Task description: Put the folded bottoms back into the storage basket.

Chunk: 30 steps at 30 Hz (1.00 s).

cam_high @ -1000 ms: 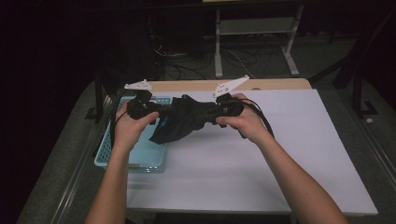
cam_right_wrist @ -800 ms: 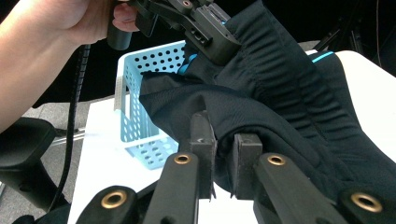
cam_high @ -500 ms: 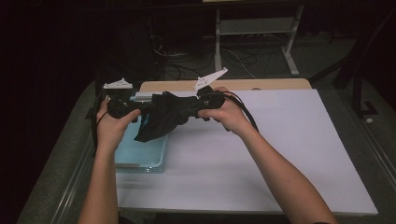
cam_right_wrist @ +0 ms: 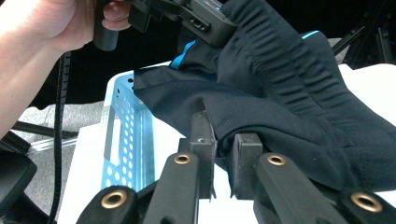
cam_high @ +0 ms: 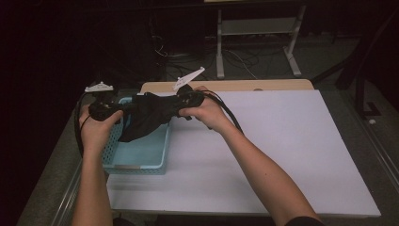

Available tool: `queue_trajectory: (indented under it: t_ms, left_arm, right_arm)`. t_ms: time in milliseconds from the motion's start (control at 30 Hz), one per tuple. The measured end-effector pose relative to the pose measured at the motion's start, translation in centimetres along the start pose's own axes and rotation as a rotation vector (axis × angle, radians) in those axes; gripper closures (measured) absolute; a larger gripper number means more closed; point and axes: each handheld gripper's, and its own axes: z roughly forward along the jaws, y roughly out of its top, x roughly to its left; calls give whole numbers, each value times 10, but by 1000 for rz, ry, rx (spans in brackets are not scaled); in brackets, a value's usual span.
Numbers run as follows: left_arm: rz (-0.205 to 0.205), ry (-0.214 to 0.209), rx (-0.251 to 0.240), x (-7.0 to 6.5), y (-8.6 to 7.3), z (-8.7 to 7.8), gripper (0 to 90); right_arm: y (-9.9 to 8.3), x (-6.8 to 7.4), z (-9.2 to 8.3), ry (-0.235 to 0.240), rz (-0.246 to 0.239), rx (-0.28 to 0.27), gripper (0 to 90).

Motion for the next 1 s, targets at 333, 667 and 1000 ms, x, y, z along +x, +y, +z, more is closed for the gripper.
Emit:
queue_trajectory:
  t_ms: [333, 667, 1000]
  left_arm:
    - [-46, 68, -2, 24, -14, -8, 825]
    - [-82, 84, 40, 38, -29, 0, 825]
    - [-110, 76, 122, 42, -41, 21, 825]
  right_arm:
    - [9, 0, 33, 21, -8, 43, 814]
    - [2, -5, 60, 36, 14, 87, 814]
    - [-18, -4, 78, 42, 5, 153, 810]
